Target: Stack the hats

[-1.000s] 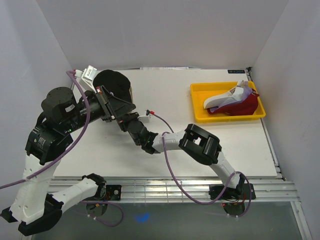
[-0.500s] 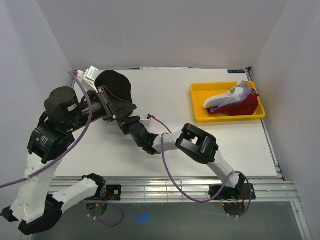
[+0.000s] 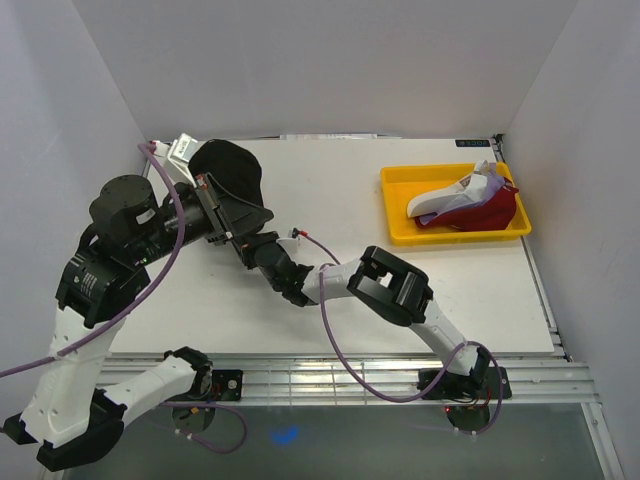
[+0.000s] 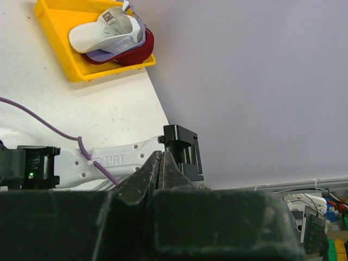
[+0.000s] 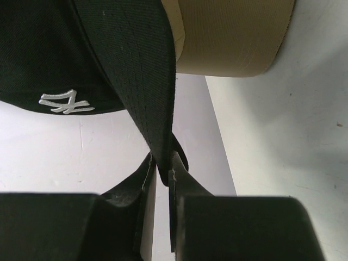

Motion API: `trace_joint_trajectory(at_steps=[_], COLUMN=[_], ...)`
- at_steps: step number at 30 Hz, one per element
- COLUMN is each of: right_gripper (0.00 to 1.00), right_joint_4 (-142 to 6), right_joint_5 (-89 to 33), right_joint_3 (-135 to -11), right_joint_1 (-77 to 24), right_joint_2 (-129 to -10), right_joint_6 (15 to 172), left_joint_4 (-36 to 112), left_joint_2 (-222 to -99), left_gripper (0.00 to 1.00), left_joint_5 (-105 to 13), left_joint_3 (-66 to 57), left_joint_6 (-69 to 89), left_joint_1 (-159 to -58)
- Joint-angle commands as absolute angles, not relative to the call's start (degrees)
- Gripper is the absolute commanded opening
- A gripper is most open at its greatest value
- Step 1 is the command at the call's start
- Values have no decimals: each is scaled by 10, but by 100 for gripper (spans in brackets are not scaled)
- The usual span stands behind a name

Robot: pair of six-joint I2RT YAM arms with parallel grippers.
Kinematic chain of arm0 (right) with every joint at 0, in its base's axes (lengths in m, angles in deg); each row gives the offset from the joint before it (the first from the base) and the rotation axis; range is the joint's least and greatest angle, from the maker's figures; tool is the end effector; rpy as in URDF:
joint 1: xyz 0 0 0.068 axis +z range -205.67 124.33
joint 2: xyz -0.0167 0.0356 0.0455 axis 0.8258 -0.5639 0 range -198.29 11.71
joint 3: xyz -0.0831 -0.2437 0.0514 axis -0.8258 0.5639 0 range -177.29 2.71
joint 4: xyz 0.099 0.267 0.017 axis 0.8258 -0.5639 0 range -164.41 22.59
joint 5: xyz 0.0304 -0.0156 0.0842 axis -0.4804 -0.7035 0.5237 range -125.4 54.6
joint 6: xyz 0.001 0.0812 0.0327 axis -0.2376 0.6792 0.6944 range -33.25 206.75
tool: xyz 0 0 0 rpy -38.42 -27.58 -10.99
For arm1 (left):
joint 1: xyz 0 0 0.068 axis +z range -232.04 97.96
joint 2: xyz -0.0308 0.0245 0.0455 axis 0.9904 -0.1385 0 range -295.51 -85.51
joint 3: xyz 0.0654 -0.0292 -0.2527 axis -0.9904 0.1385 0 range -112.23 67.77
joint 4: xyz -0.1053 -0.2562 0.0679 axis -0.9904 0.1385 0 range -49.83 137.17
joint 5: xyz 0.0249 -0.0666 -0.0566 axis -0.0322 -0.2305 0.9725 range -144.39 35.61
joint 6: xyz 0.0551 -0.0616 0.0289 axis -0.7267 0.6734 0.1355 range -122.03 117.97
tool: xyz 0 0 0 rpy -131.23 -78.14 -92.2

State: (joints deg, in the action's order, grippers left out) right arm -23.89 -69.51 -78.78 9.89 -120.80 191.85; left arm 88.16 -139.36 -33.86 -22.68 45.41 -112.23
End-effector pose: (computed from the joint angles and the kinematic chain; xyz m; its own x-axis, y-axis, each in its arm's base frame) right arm 0.2651 0.4781 0.1099 -0.4916 0.8504 0.1876 0.1885 -0.1064 0.9763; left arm 0.1552 -0.1218 0.4985 -0.6812 -0.4018 -0.6120 0.3938 0.5036 -0.7690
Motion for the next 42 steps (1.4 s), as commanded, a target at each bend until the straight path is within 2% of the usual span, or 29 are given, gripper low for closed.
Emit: trace_joint_trajectory(at_steps=[1, 13, 16, 26, 33, 42], right_gripper=[8, 16, 21, 51, 56, 63], right_joint_4=[-397, -410, -414, -402, -396, -412], right_joint_5=[-676, -658, -653, -648, -645, -622], right_joint_3=[-787, -796, -798, -796, -799, -680], right_joint_1=[92, 84, 83, 80, 80, 80], right_joint_2=[-1251, -1266, -1269, -1264, -1242, -1141], right_joint_6=[1936, 1935, 1933, 1909, 1877, 1840], left_joint_4=[875, 868, 865, 861, 861, 834], left_joint_2=[-1388, -1388, -1385, -1384, -1383, -1394], left_gripper=[0, 0, 0, 0, 0, 0], left_joint_5=[-342, -341, -341, -341, -347, -355], left_joint_3=[-224, -214, -210, -204, -201, -202], left_joint_6=[455, 457, 459, 460, 460, 474], left_joint_1=[-1121, -1121, -1121, -1121, -1121, -1121])
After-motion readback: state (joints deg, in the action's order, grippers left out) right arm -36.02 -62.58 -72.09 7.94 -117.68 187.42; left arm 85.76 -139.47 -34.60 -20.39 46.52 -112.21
